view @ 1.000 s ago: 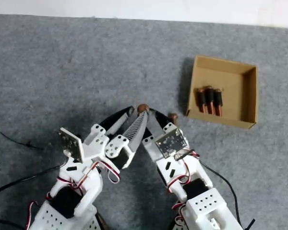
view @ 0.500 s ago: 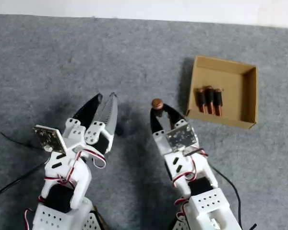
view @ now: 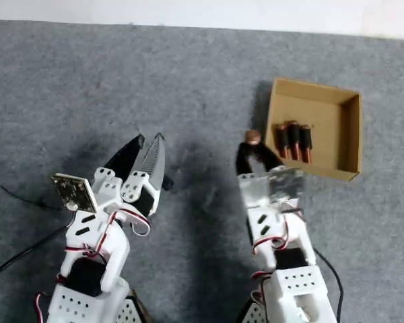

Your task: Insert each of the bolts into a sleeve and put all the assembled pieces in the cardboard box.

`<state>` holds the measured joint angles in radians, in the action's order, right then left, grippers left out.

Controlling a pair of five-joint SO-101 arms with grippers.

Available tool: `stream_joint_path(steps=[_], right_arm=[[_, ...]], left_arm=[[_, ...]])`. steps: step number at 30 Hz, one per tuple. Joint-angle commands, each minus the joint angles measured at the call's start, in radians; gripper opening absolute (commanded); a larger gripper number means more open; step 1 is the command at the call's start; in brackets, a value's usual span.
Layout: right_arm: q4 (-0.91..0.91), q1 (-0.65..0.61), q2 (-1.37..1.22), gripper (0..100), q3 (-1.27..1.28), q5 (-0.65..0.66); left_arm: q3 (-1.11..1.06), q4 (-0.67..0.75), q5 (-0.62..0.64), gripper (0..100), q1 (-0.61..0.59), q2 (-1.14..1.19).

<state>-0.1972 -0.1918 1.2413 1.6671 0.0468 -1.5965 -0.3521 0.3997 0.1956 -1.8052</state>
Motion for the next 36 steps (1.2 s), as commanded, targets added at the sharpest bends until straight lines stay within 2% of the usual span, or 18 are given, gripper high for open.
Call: stream_joint_path(steps=[1, 8, 11, 20, 23, 28, 36], right_arm=[[-0.038, 0.076, 0.01, 0.5, 0.041, -0.097], [-0.038, 0.084, 0.008, 0.5, 0.028, -0.103], [-0.056, 0.085, -0.076, 0.5, -0.004, -0.103], [-0.42, 0.223, -0.812, 0.5, -0.314, -0.104], [-0.498, 0.278, -1.003, 0.5, -0.433, -0.19], [-0.433, 0.378, -1.145, 0.5, -0.591, -0.35], [-0.317, 0.406, -1.287, 0.5, -0.756, -0.359]], left_arm=[[-0.015, -0.002, 0.005, 13, -0.016, -0.002], [-0.039, -0.002, 0.005, 13, -0.012, -0.002], [-0.039, -0.002, 0.005, 13, -0.012, -0.002], [-0.042, -0.002, 0.005, 13, -0.013, 0.002], [-0.042, -0.002, 0.005, 13, -0.013, 0.005], [-0.059, -0.002, 0.005, 13, -0.01, -0.002], [-0.058, -0.002, 0.003, 13, -0.01, -0.002]])
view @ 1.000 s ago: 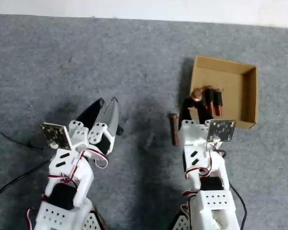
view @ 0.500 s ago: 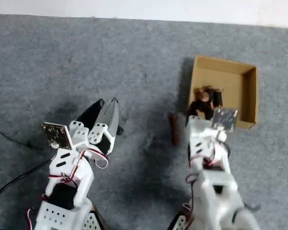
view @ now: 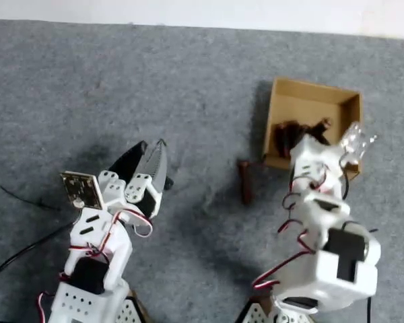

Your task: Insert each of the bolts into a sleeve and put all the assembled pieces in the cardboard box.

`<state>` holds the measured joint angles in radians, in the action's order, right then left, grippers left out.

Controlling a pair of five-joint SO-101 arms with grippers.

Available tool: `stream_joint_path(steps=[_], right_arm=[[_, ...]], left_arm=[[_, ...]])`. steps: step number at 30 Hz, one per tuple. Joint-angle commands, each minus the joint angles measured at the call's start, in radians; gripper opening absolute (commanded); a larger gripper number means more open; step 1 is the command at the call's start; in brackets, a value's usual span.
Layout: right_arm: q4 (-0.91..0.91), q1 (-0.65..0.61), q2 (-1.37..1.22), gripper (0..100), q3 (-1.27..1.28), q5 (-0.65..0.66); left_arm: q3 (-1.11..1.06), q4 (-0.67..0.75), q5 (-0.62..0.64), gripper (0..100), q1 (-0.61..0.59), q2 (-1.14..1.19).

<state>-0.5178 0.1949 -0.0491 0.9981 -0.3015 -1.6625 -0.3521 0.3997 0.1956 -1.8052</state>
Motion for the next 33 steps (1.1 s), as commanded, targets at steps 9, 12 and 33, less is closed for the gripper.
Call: stream_joint_path(steps=[9, 12, 33], right_arm=[[0.002, 0.022, -0.002, 1.0, -0.097, -0.009], [0.002, 0.022, -0.002, 1.0, -0.099, -0.009], [0.087, -0.024, 0.002, 23.4, -0.102, 0.092]], left_arm=[[0.008, 0.0, 0.003, 13, -0.01, -0.002], [0.008, 0.0, 0.003, 13, -0.01, -0.002], [-0.002, 0.04, -0.051, 13, -0.01, -0.002]])
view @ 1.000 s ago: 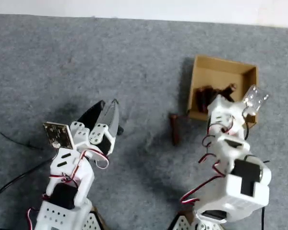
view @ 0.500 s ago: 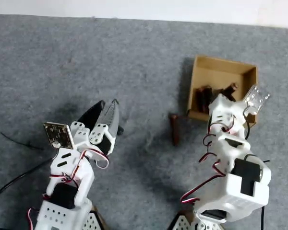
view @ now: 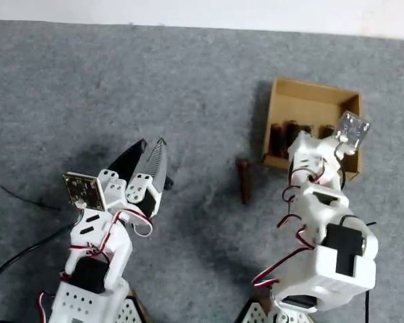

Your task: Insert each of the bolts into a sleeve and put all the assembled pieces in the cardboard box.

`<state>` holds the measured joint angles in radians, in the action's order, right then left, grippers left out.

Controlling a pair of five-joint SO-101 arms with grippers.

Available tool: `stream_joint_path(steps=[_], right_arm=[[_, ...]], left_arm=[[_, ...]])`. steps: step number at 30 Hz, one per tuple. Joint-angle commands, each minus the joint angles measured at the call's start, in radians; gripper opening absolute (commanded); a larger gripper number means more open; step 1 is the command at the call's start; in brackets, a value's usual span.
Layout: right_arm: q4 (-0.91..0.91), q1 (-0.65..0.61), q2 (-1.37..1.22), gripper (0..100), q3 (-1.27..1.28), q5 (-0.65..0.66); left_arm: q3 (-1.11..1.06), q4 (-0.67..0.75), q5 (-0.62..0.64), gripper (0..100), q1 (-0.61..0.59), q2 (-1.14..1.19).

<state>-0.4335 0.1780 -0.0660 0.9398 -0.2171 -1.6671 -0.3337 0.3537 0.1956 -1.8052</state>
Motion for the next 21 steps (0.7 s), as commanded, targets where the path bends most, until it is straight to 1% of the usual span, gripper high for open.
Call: stream_joint_path(steps=[1, 21], right_arm=[[0.002, -0.007, 0.019, 23.4, -0.044, 0.008], [0.004, -0.007, 0.05, 23.4, -0.036, 0.006]], left_arm=[[0.002, 0.021, -0.005, 13, -0.01, -0.002], [-0.007, 0.021, -0.005, 13, -0.018, -0.002]])
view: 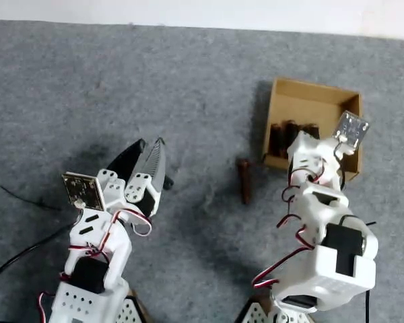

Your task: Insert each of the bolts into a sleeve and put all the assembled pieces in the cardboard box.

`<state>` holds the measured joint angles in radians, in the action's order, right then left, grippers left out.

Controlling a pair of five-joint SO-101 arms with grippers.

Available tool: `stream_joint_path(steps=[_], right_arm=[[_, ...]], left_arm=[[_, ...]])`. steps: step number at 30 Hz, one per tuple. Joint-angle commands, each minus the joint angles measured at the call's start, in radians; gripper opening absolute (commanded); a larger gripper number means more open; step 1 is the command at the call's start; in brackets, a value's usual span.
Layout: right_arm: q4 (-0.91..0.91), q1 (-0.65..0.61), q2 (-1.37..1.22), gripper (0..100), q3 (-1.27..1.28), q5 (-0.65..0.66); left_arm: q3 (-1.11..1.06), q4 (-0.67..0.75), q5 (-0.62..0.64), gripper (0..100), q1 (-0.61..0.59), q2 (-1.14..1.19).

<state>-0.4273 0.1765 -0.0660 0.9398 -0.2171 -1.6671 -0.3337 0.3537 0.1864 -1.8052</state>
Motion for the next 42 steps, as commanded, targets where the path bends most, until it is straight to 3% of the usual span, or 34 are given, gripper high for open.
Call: stream_joint_path(steps=[1, 13, 16, 21, 26, 36, 42], right_arm=[[-0.002, -0.005, 0.079, 23.4, -0.036, 0.006], [-0.004, -0.11, 0.46, 23.4, 0.257, 0.012], [-0.004, -0.139, 0.509, 23.4, 0.3, 0.012], [-0.004, -0.194, 0.549, 23.4, 0.343, 0.028], [-0.004, -0.249, 0.55, 23.4, 0.364, 0.212], [-0.002, -0.286, 0.553, 23.4, 0.401, 0.224], [-0.002, -0.314, 0.555, 23.5, 0.412, 0.224]], left_arm=[[-0.01, 0.021, -0.006, 13, -0.008, -0.002], [-0.008, 0.021, -0.008, 13, -0.012, -0.002], [-0.002, 0.023, -0.008, 13, -0.061, -0.002], [-0.016, 0.14, -0.006, 13, -0.14, -0.002], [-0.03, 0.155, -0.006, 13, -0.214, 0.007], [-0.03, 0.112, -0.006, 13, -0.222, 0.005], [-0.03, 0.107, -0.008, 13, -0.311, -0.001]])
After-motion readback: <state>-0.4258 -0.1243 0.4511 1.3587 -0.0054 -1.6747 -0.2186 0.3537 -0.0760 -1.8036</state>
